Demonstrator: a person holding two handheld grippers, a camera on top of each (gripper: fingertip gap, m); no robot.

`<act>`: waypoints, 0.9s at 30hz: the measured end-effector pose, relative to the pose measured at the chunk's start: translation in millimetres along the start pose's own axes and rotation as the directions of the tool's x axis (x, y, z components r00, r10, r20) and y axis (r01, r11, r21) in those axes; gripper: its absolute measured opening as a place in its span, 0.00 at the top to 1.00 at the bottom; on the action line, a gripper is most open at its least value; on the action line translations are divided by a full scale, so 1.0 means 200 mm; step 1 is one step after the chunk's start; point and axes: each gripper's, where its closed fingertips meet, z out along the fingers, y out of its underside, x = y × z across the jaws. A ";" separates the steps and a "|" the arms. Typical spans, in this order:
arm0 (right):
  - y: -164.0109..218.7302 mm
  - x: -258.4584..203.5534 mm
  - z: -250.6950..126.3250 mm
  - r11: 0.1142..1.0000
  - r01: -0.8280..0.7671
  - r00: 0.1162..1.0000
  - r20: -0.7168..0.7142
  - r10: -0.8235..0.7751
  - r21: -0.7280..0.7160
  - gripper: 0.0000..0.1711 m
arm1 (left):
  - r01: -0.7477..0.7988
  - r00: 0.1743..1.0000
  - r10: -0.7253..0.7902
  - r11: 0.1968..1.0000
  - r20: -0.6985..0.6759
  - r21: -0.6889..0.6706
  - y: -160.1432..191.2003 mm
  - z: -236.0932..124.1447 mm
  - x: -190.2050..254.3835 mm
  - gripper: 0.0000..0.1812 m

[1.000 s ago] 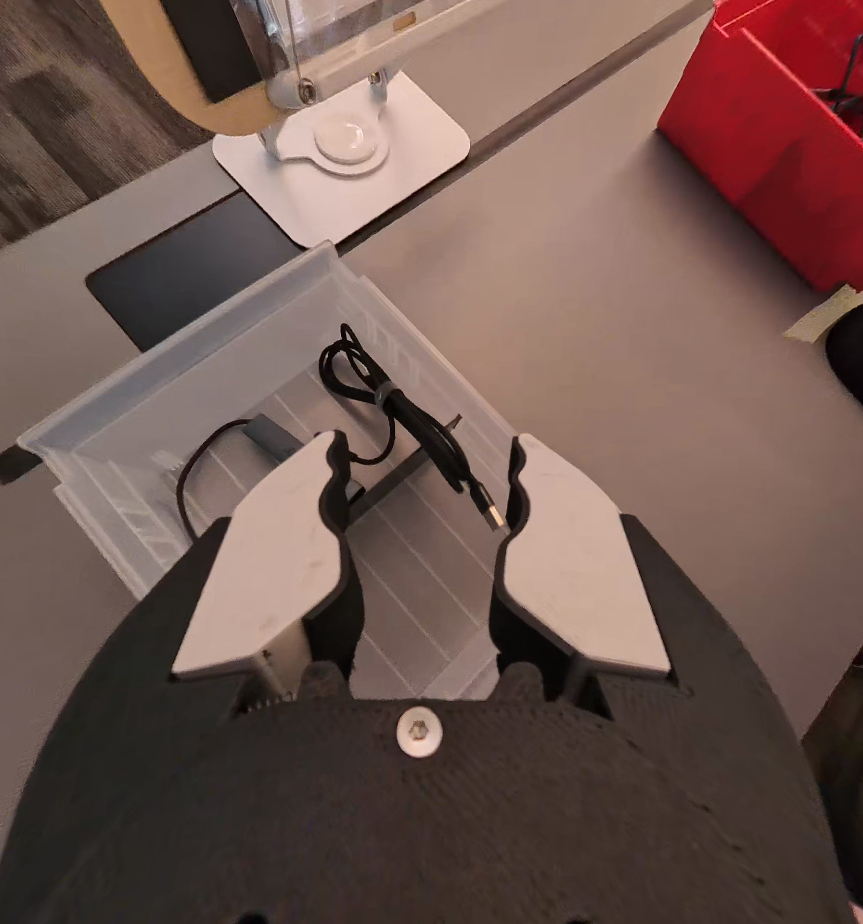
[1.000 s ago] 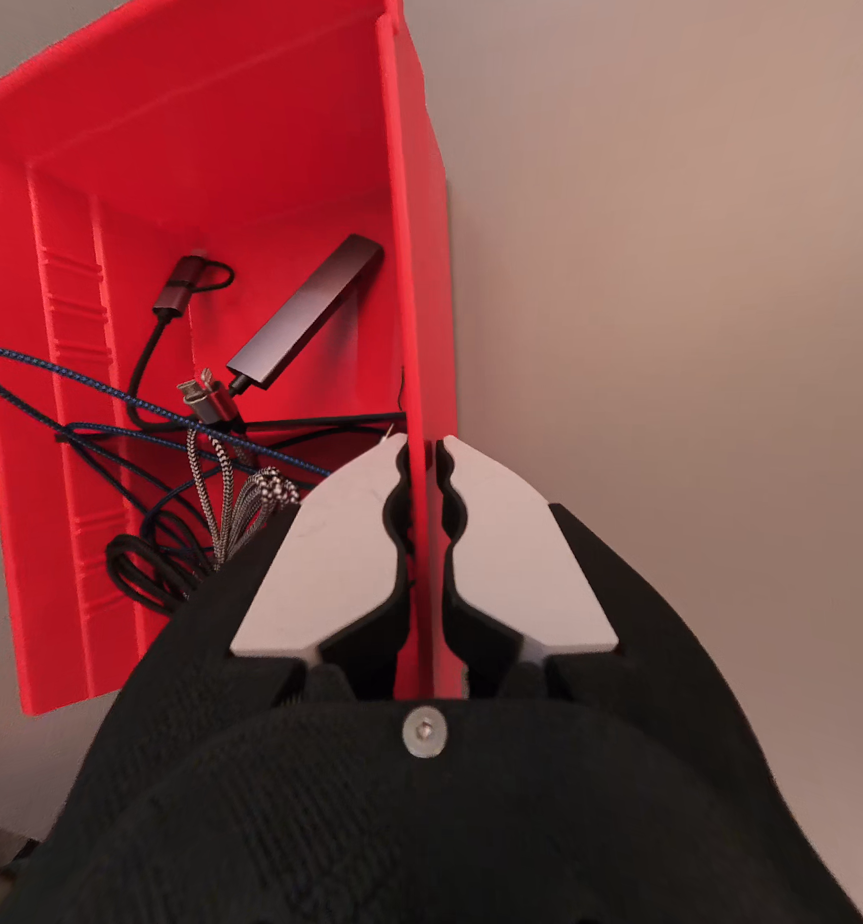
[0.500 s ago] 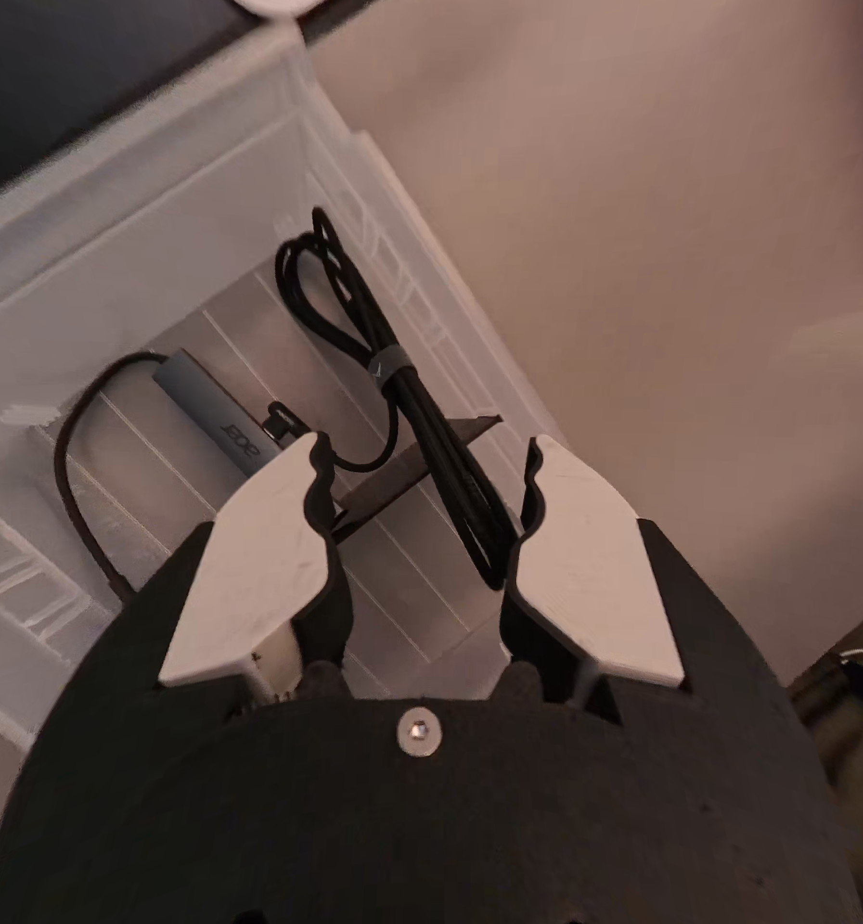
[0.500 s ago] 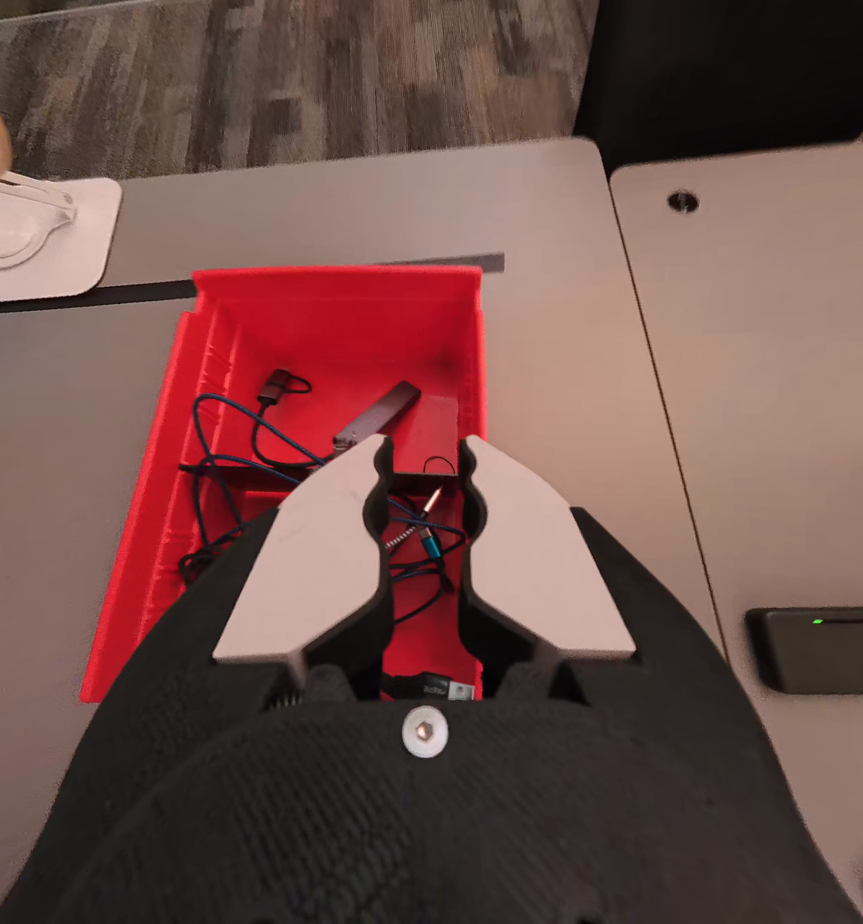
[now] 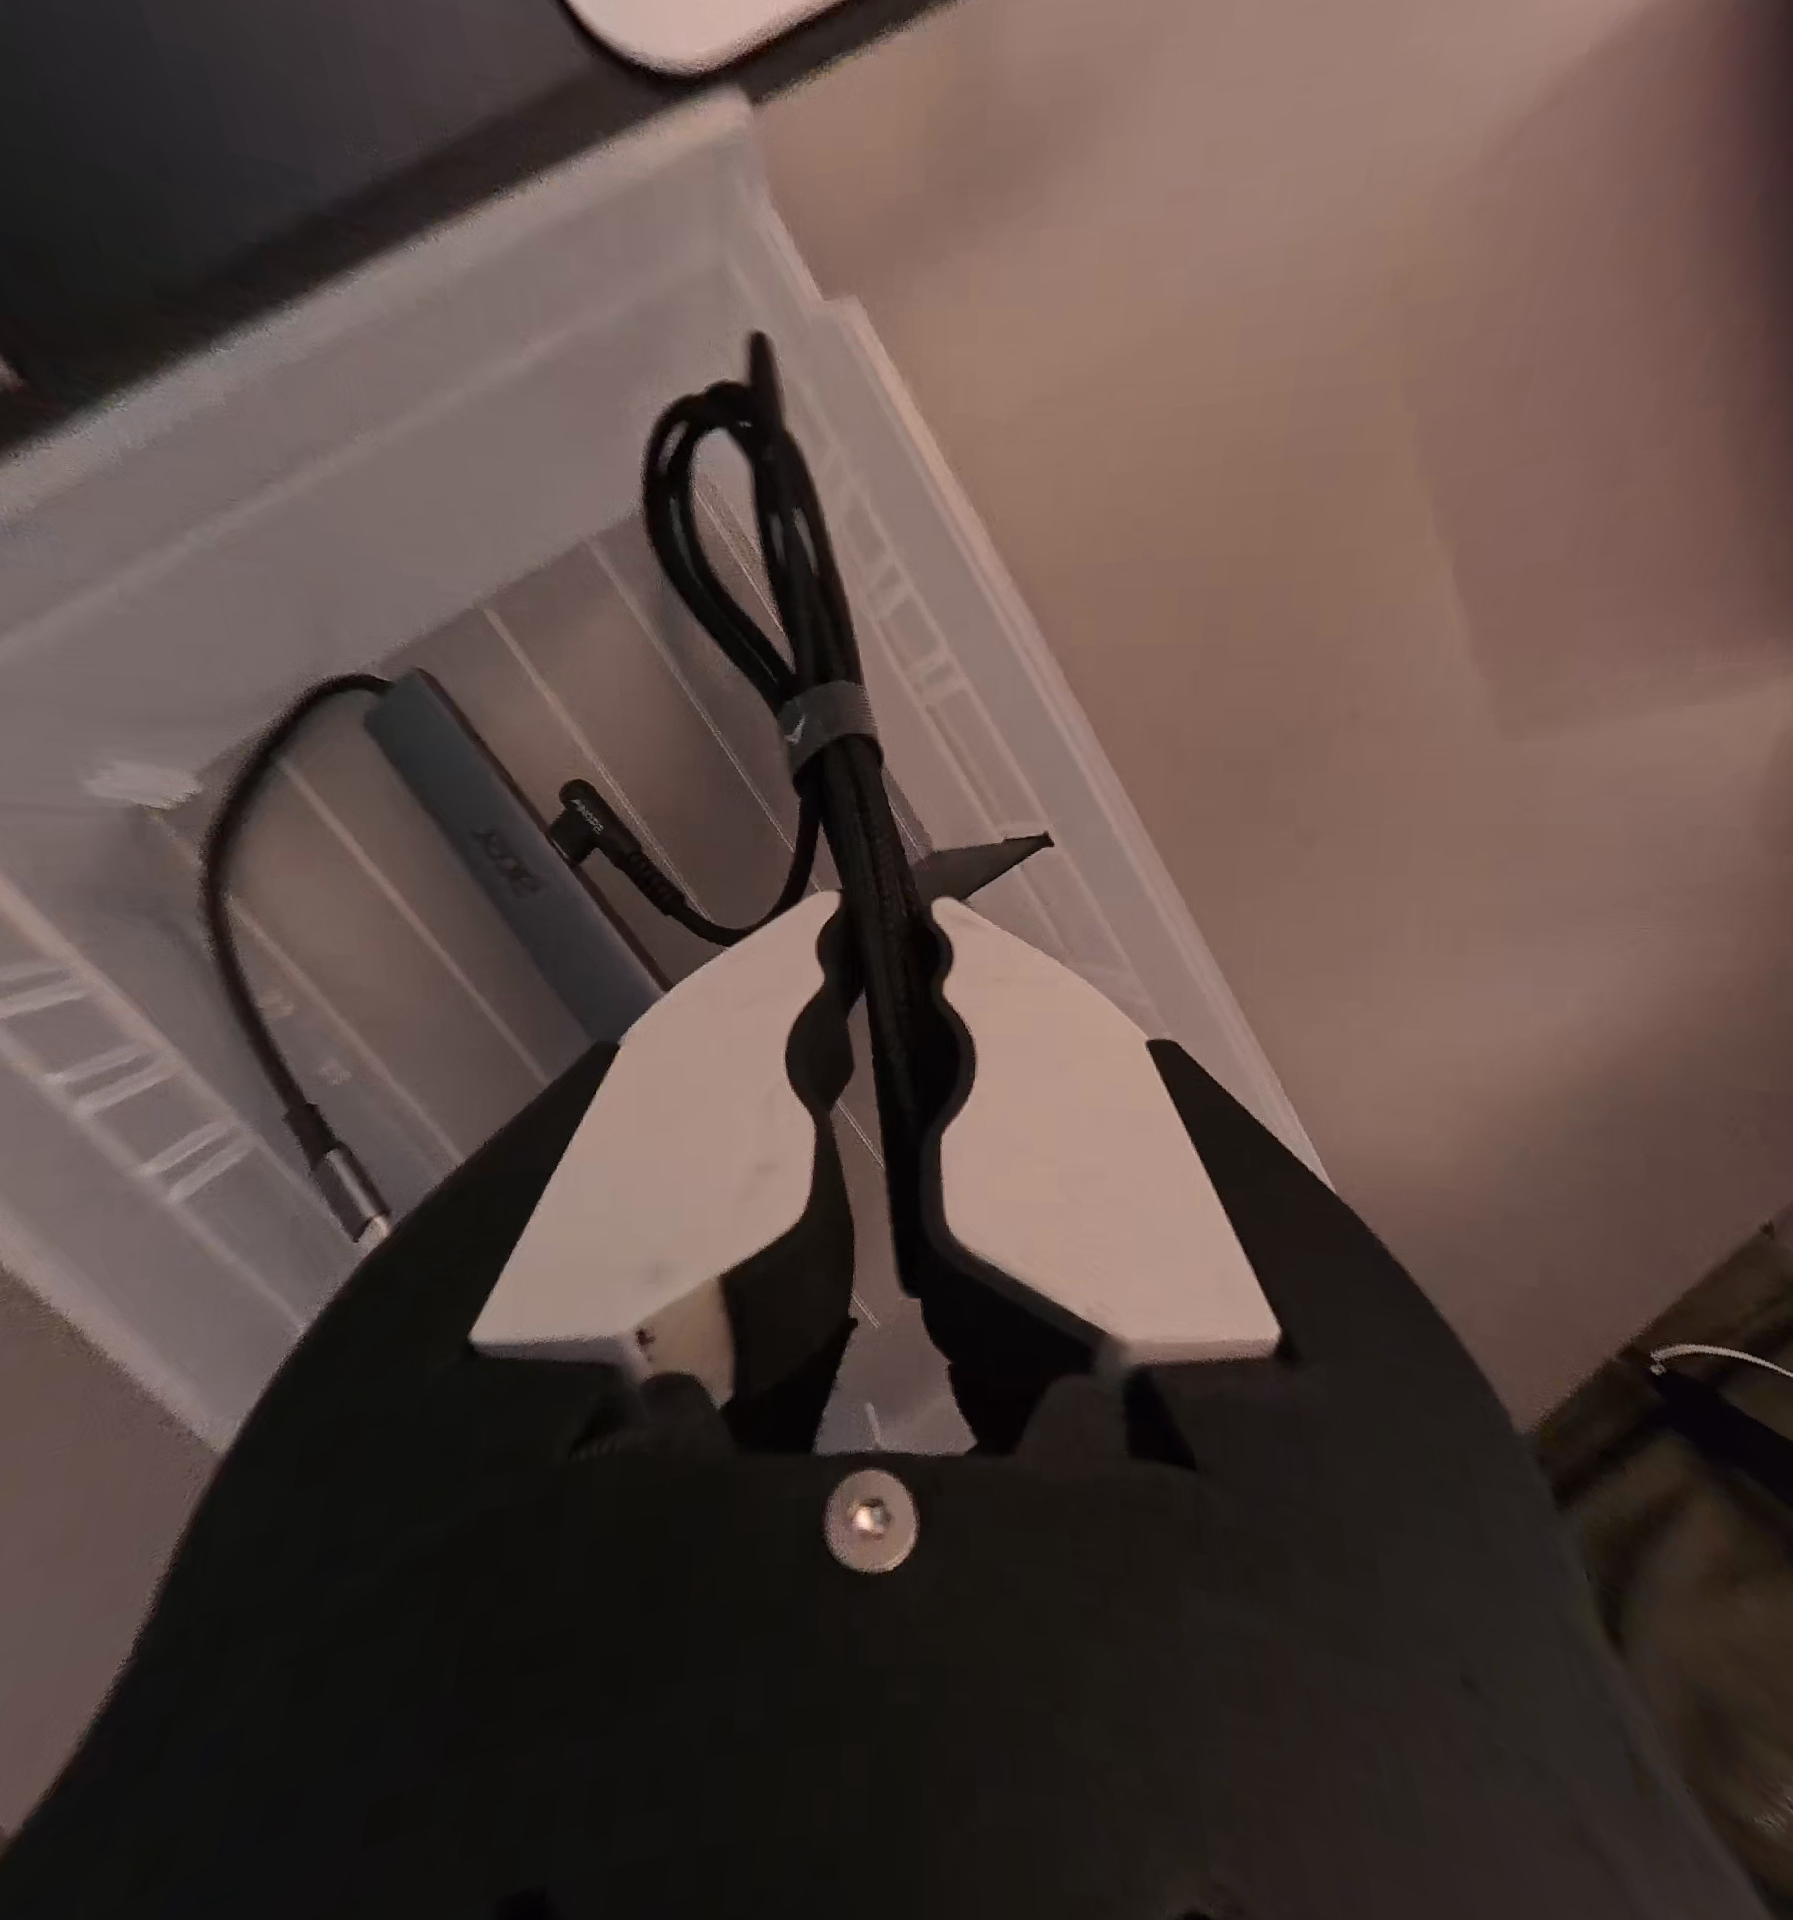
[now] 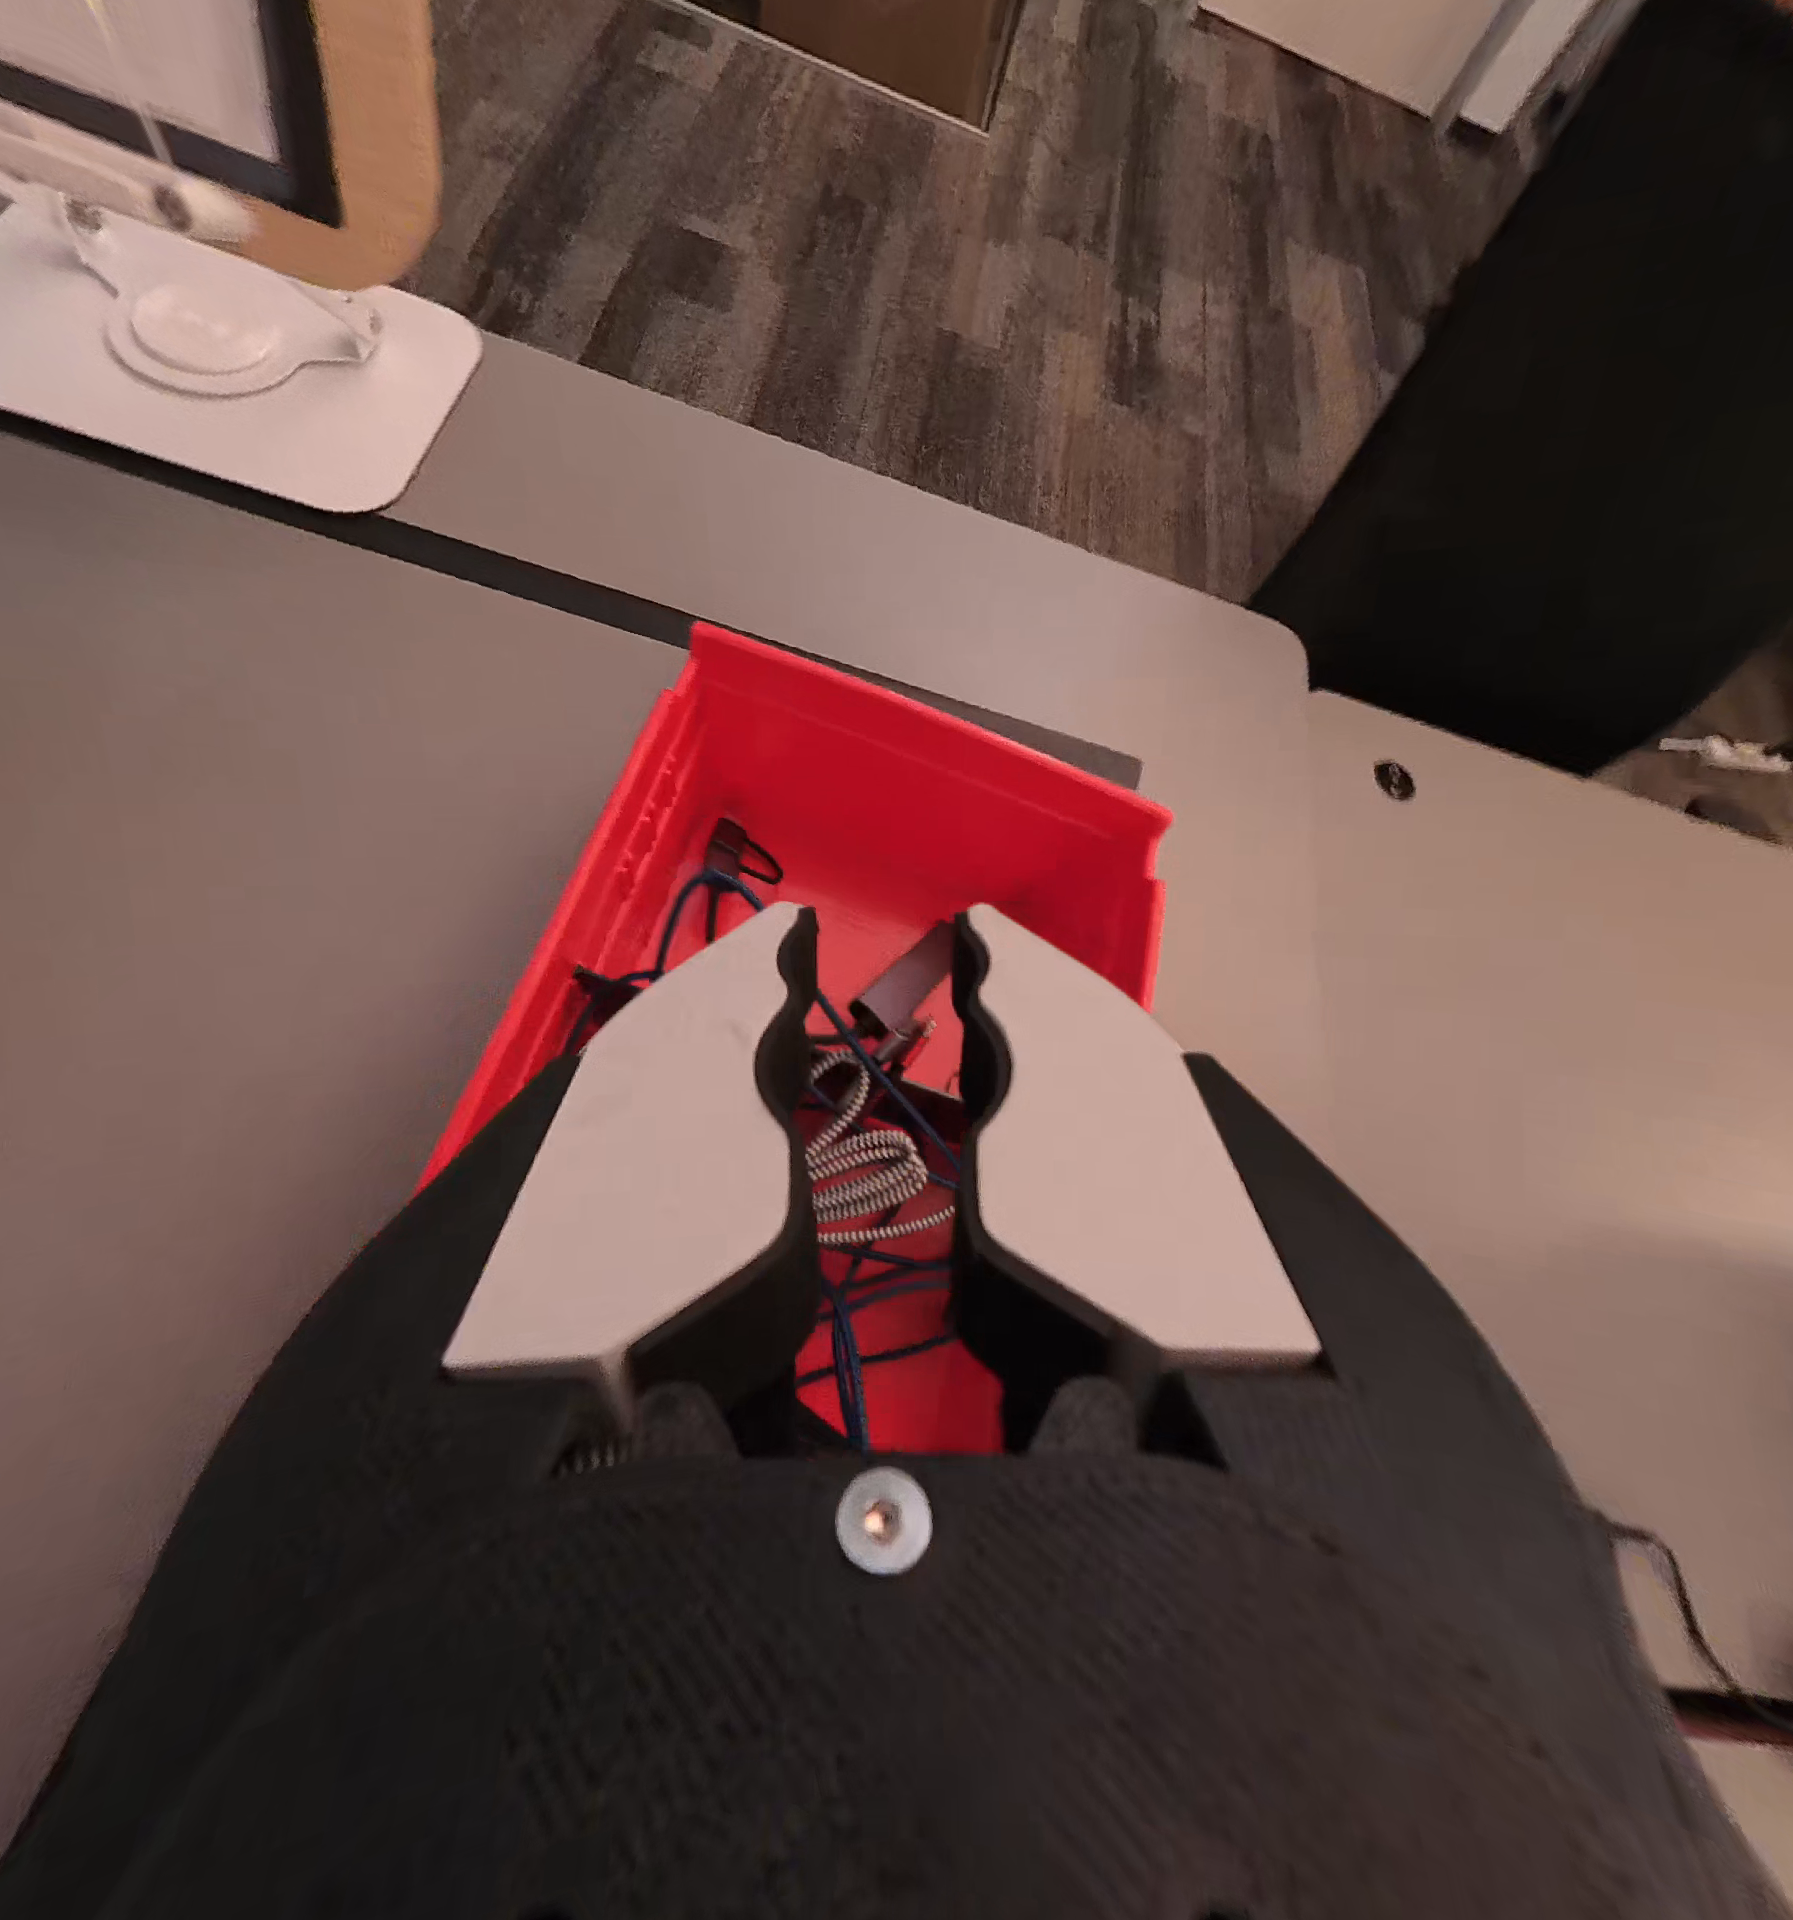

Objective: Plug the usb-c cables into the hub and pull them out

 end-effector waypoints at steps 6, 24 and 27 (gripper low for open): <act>-0.22 -0.36 0.05 0.970 0.201 0.971 0.100 -0.216 0.140 0.85 | -0.094 0.993 0.071 0.959 0.093 0.266 -0.13 -0.29 0.06 0.98; -0.47 -2.24 0.03 0.502 0.107 0.572 0.360 -0.737 0.858 0.64 | -0.471 0.846 0.526 0.656 0.092 0.590 -0.10 -0.73 0.92 0.97; -0.47 -2.27 0.01 0.459 0.074 0.563 0.343 -0.752 0.885 0.71 | -0.500 0.794 0.607 0.622 0.032 0.602 -0.05 -0.72 1.06 0.97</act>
